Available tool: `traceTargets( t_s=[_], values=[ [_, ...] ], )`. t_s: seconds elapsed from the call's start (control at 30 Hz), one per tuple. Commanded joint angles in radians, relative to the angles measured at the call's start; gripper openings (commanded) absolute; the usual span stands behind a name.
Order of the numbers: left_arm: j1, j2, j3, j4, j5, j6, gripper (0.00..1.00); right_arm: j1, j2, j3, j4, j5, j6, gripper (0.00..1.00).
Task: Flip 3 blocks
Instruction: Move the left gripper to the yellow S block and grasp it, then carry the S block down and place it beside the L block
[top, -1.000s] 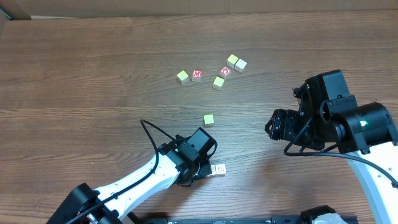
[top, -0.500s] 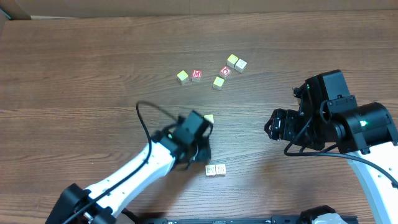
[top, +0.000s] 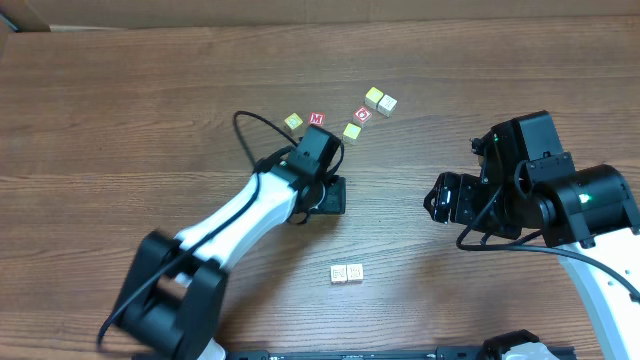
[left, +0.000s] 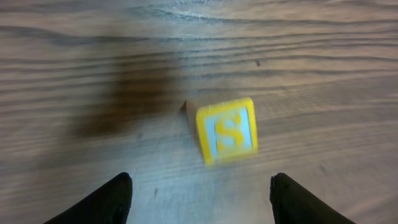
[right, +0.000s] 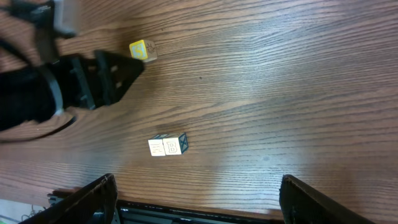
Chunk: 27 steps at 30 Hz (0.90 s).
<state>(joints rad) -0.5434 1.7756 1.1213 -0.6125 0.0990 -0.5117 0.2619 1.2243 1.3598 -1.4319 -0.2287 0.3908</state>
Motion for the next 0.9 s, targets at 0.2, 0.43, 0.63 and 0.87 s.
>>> traceTargets(
  t_s=[0.2, 0.43, 0.63, 0.87],
  values=[
    [-0.001, 0.148, 0.132, 0.014, 0.059, 0.041, 0.64, -0.002, 0.001, 0.021, 0.007, 0.000, -0.006, 0.84],
    [-0.001, 0.149, 0.133, 0.018, 0.059, 0.038, 0.29, -0.002, 0.001, 0.021, 0.016, -0.001, -0.006, 0.84],
    [-0.001, 0.149, 0.133, -0.005, 0.059, 0.032, 0.20, -0.002, 0.001, 0.021, 0.016, -0.001, -0.006, 0.84],
    [0.004, 0.144, 0.159, -0.094, 0.053, 0.030, 0.11, -0.002, 0.001, 0.021, 0.015, -0.001, -0.006, 0.84]
  ],
)
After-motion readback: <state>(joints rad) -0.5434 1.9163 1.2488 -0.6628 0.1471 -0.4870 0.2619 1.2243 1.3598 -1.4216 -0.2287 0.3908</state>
